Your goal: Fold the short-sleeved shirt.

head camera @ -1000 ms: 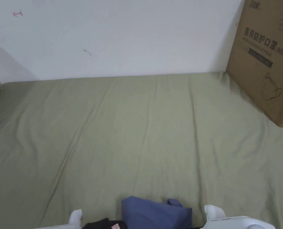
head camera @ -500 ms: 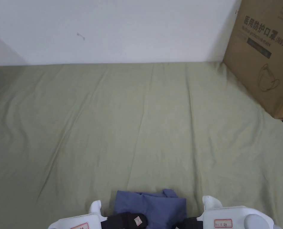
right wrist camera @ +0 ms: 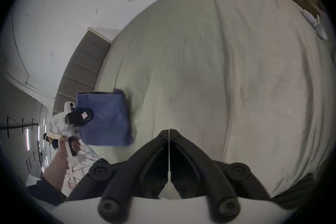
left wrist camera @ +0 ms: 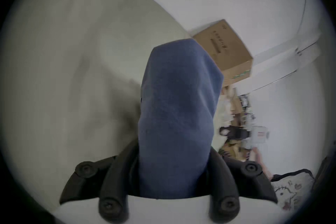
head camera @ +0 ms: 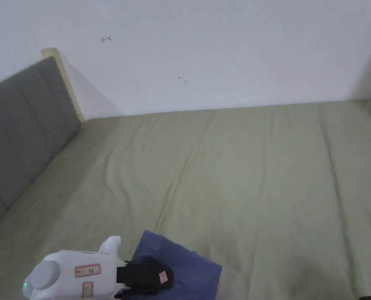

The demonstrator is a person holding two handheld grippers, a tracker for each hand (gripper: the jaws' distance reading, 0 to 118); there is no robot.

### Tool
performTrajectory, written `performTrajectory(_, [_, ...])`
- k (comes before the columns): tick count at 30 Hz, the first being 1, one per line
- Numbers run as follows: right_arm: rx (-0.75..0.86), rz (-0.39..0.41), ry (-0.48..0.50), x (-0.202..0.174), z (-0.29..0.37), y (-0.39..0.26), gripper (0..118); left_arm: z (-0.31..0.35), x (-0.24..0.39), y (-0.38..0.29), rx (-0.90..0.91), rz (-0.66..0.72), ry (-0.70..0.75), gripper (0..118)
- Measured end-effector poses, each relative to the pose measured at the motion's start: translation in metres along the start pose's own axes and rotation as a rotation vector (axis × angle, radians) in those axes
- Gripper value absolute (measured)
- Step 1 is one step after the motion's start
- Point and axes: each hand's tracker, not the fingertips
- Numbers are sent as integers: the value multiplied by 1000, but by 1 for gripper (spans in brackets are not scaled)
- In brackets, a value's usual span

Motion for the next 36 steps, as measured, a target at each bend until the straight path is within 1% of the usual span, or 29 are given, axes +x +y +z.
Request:
performTrajectory(2, [6,28,-32,-10,3,-1,0,28,-19,14,-27,-16,166,26])
performTrajectory(5, [-4,35,-54,-17,1,-2,0,61,-44,32,-20,-77,339,27])
performTrajectory(8, [-17,5,-66,-20,-3,-3,0,83,-74,44,-20,-61,459,33])
performTrajectory(9, [-19,3,-70,-24,-2,-3,0,89,-83,47,-24,-49,506,40])
performTrajectory(10, [-21,5,-74,-26,-3,-4,0,93,-89,49,-27,-46,556,50])
performTrajectory(11, [-24,11,-81,-29,-4,-4,0,96,-96,51,-38,-60,618,71])
performTrajectory(12, [-27,18,-87,-31,-5,-4,0,99,-102,52,-44,-85,694,105])
performTrajectory(13, [-28,22,-90,-32,-4,-3,0,102,-104,52,-46,-102,753,118])
performTrajectory(14, [-29,28,-91,-35,-4,-3,0,107,-105,52,-39,-116,828,118])
performTrajectory(15, [-31,32,-90,-37,-4,-2,0,116,-103,52,15,-141,876,115])
performTrajectory(16, [-29,35,-90,-38,-3,-2,0,119,-103,52,52,-146,901,115])
performTrajectory(18, [-22,37,-88,-38,-1,1,0,131,-99,51,116,-110,936,115])
performTrajectory(20, [-15,40,-81,-39,1,3,0,140,-91,46,161,-105,913,115])
performTrajectory(23, [-3,56,-85,-40,6,6,0,133,-75,37,110,-157,907,115])
performTrajectory(24, [-1,63,-88,-40,7,6,0,127,-71,33,74,-166,858,115])
performTrajectory(26, [0,77,-93,-40,8,7,0,108,-58,25,12,-142,730,115])
performTrajectory(27, [2,81,-96,-40,9,6,0,92,-50,21,-44,-125,630,114])
performTrajectory(28, [2,84,-98,-39,10,6,0,78,-39,17,-73,-134,589,109])
performTrajectory(29, [2,85,-99,-38,10,6,0,62,-24,12,-81,-173,582,93])
performTrajectory(30, [2,86,-98,-37,11,6,0,42,-4,7,-86,-230,597,42])
performTrajectory(31, [0,85,-99,-37,12,6,0,25,12,1,-96,-275,607,1])
performTrajectory(32, [-6,84,-102,-37,13,7,0,8,31,-5,-84,-322,607,0])
performTrajectory(33, [-21,96,-137,-33,11,8,0,-8,53,-9,-67,-352,541,0])
performTrajectory(34, [-25,113,-192,-35,12,10,0,-19,70,-10,-46,-359,480,0])
performTrajectory(35, [-17,149,-235,-38,14,12,0,-29,91,-11,-11,-354,412,0])
performTrajectory(36, [-2,181,-243,-42,17,15,0,-38,114,-12,42,-352,375,0])
